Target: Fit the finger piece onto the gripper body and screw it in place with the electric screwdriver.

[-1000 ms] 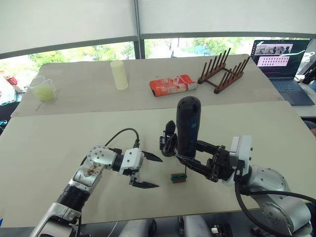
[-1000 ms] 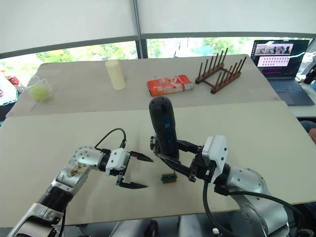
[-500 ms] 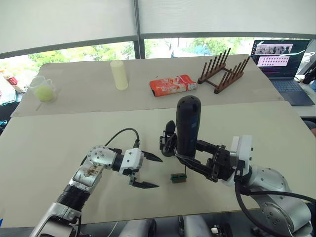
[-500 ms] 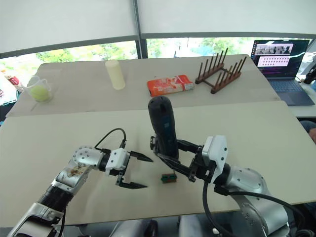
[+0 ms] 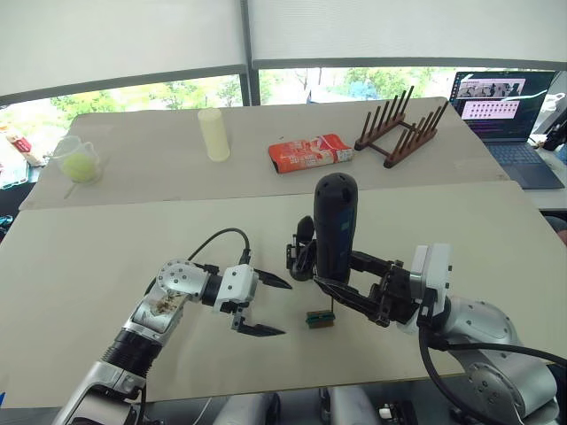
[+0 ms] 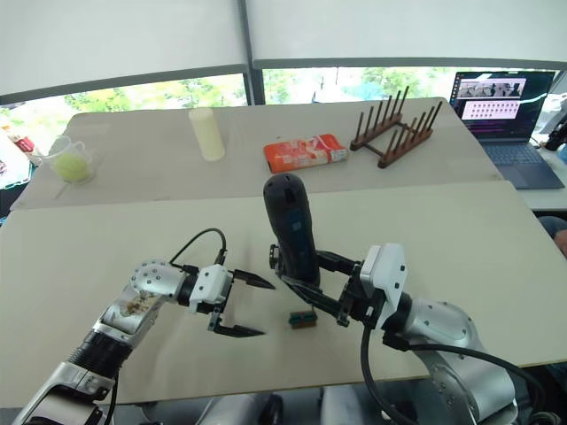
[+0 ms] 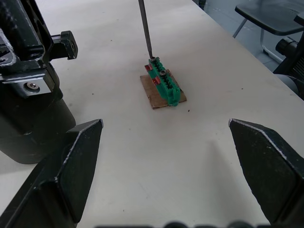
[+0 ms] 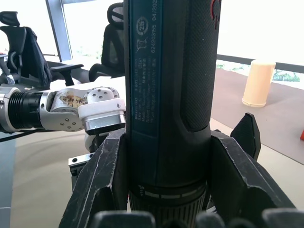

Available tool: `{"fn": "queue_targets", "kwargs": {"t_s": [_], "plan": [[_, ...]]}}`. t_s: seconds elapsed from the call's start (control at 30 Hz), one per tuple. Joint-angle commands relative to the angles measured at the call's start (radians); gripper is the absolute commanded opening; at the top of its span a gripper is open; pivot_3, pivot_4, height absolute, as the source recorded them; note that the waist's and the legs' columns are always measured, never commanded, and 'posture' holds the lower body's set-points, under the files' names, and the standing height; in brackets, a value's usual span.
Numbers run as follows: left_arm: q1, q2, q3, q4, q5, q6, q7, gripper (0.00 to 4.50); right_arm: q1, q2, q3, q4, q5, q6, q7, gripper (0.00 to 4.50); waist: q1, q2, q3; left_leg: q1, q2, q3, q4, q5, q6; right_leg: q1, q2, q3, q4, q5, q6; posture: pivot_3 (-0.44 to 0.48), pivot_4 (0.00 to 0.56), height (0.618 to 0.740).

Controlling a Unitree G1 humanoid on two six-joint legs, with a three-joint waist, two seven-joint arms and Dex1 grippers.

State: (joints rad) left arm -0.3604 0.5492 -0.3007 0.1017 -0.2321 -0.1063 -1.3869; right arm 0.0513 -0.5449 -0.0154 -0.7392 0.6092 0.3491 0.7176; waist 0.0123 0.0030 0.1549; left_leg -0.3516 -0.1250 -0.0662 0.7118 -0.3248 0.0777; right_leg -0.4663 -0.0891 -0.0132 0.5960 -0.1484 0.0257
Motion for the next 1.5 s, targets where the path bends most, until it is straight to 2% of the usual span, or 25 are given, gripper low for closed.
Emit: {"fn": "queue_targets", "kwargs": {"t_s": [0.03,1.5], "plan": [[-0.017,0.000,0.000,-0.008,0.003,-0.015,-0.003,4.50,-0.005,0.006,-0.021,-0.040,0.011,-0.047,0.005,1.90,0.000,0.000,0.000,0.000,0.000,0.000,0.000,0.000,0.000,0.000,0.000,0.000,0.000,0.000,0.000,0.000,0.150,0.740],[-0.026,-0.004,-0.010,-0.021,-0.002,-0.005,0.001,4.50,0.029,-0.001,-0.031,-0.074,0.018,-0.047,0.002,1.90,0.000,0.000,0.000,0.000,0.000,0.000,0.000,0.000,0.000,0.000,0.000,0.000,0.000,0.000,0.000,0.000,0.150,0.740]]}}
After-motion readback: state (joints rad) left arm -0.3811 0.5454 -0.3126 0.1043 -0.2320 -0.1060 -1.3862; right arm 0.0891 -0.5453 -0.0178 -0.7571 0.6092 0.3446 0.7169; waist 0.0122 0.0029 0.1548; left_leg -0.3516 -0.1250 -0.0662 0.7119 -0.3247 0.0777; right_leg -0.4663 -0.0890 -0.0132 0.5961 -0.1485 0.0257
